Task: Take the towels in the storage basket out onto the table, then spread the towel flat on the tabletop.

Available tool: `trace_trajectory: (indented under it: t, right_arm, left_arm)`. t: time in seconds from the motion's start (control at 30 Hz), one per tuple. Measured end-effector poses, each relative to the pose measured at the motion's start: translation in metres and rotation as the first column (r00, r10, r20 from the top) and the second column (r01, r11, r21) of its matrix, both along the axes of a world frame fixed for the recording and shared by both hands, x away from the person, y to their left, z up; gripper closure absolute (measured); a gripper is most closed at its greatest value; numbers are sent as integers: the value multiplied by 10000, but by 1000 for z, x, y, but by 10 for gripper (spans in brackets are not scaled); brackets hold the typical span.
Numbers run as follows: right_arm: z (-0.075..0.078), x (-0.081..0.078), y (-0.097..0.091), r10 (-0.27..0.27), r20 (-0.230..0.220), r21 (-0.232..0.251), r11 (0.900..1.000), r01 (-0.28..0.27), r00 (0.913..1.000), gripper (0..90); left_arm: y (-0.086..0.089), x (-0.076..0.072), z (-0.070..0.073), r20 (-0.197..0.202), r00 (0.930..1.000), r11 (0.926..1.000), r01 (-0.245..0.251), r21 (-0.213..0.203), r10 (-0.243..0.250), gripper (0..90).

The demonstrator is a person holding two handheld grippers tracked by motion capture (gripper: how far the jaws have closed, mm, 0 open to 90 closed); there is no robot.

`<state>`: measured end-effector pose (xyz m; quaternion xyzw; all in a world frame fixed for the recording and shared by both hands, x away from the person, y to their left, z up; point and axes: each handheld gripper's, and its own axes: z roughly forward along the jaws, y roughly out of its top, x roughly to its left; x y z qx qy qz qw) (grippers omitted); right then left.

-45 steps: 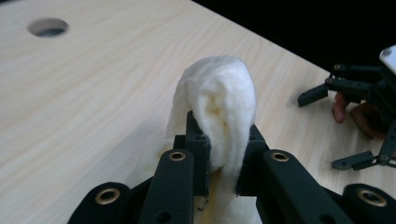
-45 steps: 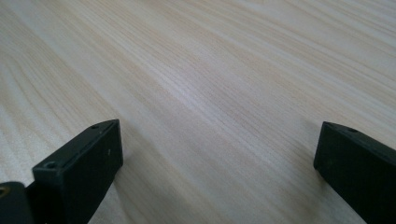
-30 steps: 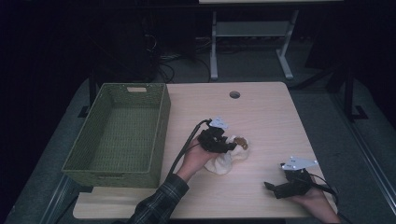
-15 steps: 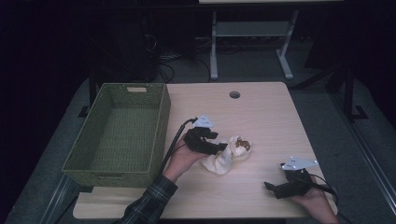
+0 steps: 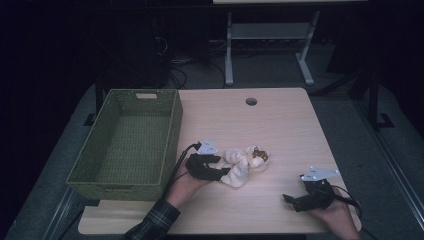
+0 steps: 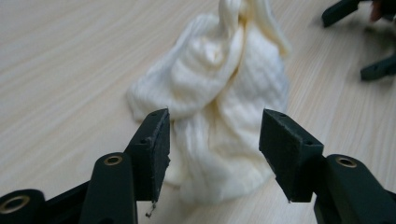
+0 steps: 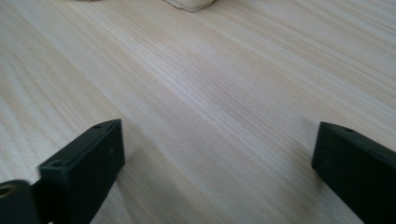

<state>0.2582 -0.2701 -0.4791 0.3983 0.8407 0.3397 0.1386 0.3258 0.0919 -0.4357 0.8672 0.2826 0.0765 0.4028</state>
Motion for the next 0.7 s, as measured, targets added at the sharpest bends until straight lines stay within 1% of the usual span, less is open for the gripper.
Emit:
trace_trajectory:
  t: [0.07,0.1,0.13,0.17,0.2,0.23,0.27,0.37,0.4,0.43,0.47,0.5,0.53,0.57,0.6,0.67,0.7]
  right_arm:
    - [4,-2,1,13,96,72,10000,-13,10000,143]
    - [6,-3,1,68,163,301,9995,-73,9998,155]
    - [8,-2,2,99,175,428,9990,-107,9998,177]
    - [11,-3,3,134,257,459,9988,-145,9996,212]
    - [11,-3,3,134,257,459,9988,-145,9996,212]
    - [17,-3,7,300,506,640,9974,-332,9983,276]
    - [19,-2,8,340,589,671,9970,-380,9977,297]
    - [27,1,17,516,854,783,9952,-583,9950,403]
    - [30,2,21,590,962,842,9942,-671,9936,436]
    - [34,4,25,712,1062,956,9921,-815,9918,458]
    - [36,5,30,756,1066,1042,9908,-867,9914,482]
    - [38,6,33,831,1127,1064,9898,-951,9902,499]
    - [38,6,33,831,1127,1064,9898,-951,9902,499]
    - [40,8,38,966,1134,1062,9884,-1087,9888,500]
    - [41,13,47,1142,1106,1061,9864,-1259,9873,538]
    - [42,14,50,1157,1096,1105,9856,-1277,9872,543]
    - [43,19,58,1310,1088,1217,9821,-1440,9854,568]
  left_arm:
    - [1,-2,-4,33,10000,9997,-47,256,46,439]
    - [1,-2,-5,12,10000,9995,-42,324,42,444]
    - [1,-2,-7,-19,10000,9991,-66,420,67,445]
    - [1,-2,-8,-11,10000,9990,-65,453,66,446]
    - [1,-2,-8,-11,10000,9990,-65,453,66,447]
    - [1,-2,-9,18,10000,9981,-51,610,50,447]
    - [0,-2,-10,-8,10000,9980,-58,627,59,447]
    - [0,-2,-11,10,10000,9970,-39,772,38,445]
    - [0,-1,-12,-13,10000,9973,-71,732,72,445]
    - [0,-1,-12,-20,10000,9973,-61,728,63,444]
    - [0,-1,-12,-21,10000,9972,-66,742,68,444]
    - [0,-1,-13,-26,10000,9971,-61,754,63,444]
    - [0,-1,-13,-26,10000,9971,-61,754,63,443]
    - [0,-1,-13,-41,10000,9970,-48,774,51,443]
    - [-1,-1,-14,-13,10000,9967,-37,811,38,444]
    - [-1,-1,-14,-19,10000,9968,-36,796,38,445]
    - [-2,-1,-15,-27,10000,9967,-23,807,26,445]
